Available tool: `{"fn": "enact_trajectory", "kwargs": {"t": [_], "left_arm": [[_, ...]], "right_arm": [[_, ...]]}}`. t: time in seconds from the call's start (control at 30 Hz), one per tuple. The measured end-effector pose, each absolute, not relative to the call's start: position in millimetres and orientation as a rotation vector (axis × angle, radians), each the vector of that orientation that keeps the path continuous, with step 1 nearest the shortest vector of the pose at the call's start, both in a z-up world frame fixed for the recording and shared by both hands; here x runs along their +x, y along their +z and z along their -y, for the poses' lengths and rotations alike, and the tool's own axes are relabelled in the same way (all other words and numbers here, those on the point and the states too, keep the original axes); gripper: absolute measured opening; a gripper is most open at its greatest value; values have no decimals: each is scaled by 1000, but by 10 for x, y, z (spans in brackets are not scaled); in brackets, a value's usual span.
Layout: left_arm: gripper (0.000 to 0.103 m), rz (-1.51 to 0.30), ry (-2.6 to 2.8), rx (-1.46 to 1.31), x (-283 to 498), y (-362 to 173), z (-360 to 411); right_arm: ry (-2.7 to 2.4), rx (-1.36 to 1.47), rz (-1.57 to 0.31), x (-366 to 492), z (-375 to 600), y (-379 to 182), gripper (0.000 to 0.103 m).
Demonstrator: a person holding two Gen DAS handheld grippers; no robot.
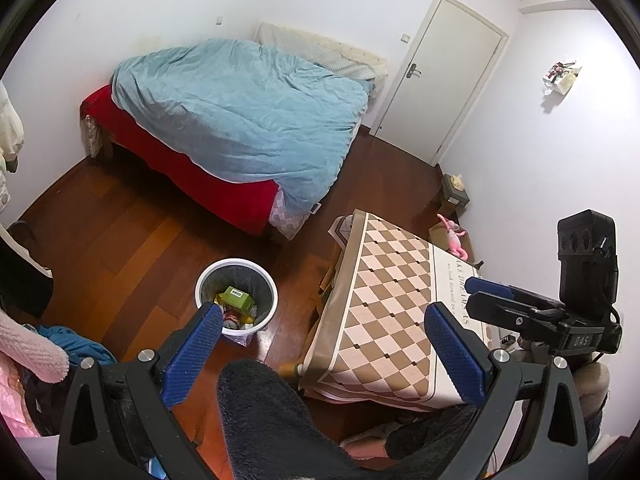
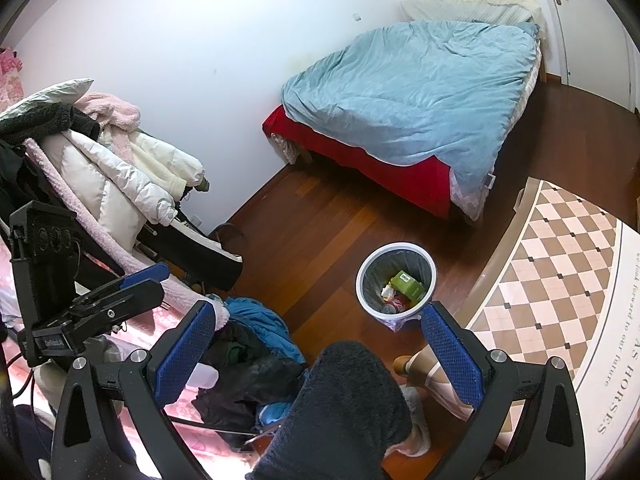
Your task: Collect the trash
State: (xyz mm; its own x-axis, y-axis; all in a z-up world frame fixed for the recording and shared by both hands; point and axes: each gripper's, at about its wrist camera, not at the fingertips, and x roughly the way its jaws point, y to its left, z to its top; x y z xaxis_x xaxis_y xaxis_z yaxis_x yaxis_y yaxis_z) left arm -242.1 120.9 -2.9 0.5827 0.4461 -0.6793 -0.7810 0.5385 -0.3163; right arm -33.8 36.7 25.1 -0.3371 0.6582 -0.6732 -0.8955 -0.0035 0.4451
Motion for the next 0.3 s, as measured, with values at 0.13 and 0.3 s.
{"fn": "enact_trajectory", "kwargs": {"t": [0.13,0.3], "left_arm": [[103,-572,777,-656,-2436,-29,-1215],[103,-567,773,-658,-2435,-18,-1207]], "right_arm": [[1643,-333,-1020,-347,-370,219,103],[1648,-340,-1017,-357,-365,200,103]]}}
